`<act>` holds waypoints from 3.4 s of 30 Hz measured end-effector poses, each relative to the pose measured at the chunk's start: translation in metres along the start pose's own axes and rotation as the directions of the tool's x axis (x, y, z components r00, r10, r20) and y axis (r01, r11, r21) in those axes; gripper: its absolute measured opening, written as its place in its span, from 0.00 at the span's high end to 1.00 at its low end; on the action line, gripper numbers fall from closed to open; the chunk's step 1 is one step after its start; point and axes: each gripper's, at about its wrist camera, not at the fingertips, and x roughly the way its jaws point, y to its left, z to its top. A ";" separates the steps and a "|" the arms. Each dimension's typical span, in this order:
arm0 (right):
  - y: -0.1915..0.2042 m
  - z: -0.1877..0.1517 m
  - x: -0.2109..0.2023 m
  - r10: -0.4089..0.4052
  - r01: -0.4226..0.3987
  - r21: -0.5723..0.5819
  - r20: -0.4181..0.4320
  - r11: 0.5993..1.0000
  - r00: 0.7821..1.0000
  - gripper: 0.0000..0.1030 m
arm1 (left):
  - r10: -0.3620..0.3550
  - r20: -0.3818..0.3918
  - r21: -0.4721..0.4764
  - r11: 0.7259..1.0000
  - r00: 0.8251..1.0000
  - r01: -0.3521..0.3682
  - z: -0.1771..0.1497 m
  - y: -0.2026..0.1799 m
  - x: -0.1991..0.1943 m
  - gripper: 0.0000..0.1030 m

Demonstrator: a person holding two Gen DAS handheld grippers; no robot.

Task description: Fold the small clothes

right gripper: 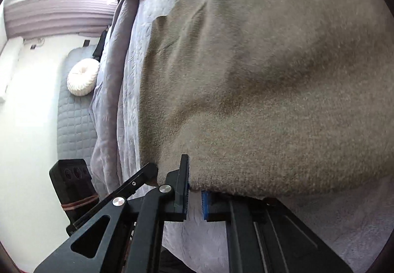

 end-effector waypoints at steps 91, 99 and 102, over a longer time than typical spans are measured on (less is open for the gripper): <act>-0.049 0.017 -0.060 -0.307 0.309 -0.155 0.033 0.938 0.951 1.00 | -0.015 -0.033 0.045 0.999 0.999 0.017 -0.023 -0.019 0.048 0.14; -0.122 0.022 -0.169 -0.503 0.515 -0.073 0.134 0.854 0.854 1.00 | 0.089 -0.036 0.128 0.988 0.995 -0.083 -0.020 -0.039 0.065 0.14; -0.148 0.023 -0.184 -0.455 0.456 0.023 0.135 0.890 0.880 1.00 | 0.134 -0.042 0.160 0.979 0.990 -0.125 -0.018 -0.049 0.072 0.14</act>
